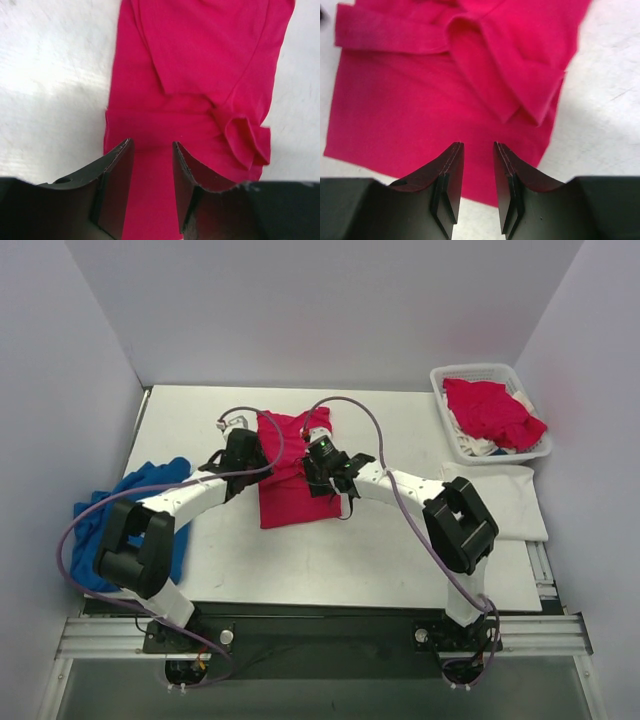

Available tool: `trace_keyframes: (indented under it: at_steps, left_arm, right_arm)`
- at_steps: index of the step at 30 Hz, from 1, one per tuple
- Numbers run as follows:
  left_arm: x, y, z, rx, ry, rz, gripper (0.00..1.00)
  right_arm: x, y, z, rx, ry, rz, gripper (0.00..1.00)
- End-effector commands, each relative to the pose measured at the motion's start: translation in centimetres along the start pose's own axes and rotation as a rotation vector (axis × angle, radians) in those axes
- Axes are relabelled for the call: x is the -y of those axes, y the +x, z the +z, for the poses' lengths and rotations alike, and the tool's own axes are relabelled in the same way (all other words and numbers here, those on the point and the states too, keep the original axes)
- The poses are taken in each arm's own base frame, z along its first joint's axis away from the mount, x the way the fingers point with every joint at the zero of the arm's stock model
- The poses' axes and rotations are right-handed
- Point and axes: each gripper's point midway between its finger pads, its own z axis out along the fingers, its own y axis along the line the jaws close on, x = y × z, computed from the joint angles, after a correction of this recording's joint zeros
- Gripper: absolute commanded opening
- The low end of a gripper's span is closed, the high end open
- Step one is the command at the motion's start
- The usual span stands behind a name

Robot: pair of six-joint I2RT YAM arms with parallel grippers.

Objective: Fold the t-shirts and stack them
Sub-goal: Fold the folded rectangular tshirt in 1/3 of the way

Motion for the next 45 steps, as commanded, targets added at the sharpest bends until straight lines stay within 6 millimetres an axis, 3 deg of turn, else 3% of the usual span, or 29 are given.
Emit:
trace_keyframes:
  at_steps: [1,5,8,19,27,36,37,40,45]
  left_arm:
    - [0.6,3.2,-0.9,-0.053,-0.013,0.049,0.47]
    - [-0.3,6.3,0.1,-0.122,-0.055,0.058,0.43]
    - [-0.7,7.1,0.4,-0.14,-0.08,0.058,0.42]
    - [-1.9,7.1,2.6,-0.142,-0.17,0.036,0.41]
    - [-1.0,4.2,3.6,-0.091,-0.161,0.026,0.4]
    - [0.6,1.2,6.5,-0.057,-0.14,0.03,0.4]
    - [1.4,0.1,6.8,-0.037,-0.124,0.02,0.4]
    - [1.7,-1.7,8.0,-0.004,-0.116,0.012,0.4]
    - [3.4,-6.6,9.3,0.109,-0.067,-0.006,0.4]
  right_arm:
    - [-0.7,0.1,-0.7,0.004,0.009,0.001,0.31]
    - [-1.4,1.1,0.2,-0.03,-0.011,0.008,0.3]
    - [-1.3,1.7,0.8,-0.046,-0.005,0.012,0.3]
    - [-0.7,1.7,3.3,-0.073,0.014,0.03,0.29]
    - [1.3,-1.2,3.5,-0.034,0.031,0.062,0.29]
    - [5.6,-5.0,5.5,0.0,0.095,0.077,0.29]
    - [5.8,-6.6,5.4,0.03,0.095,0.076,0.29]
    - [7.3,-7.9,6.2,0.043,0.116,0.076,0.29]
    - [9.7,-12.3,6.4,0.124,0.142,0.094,0.29]
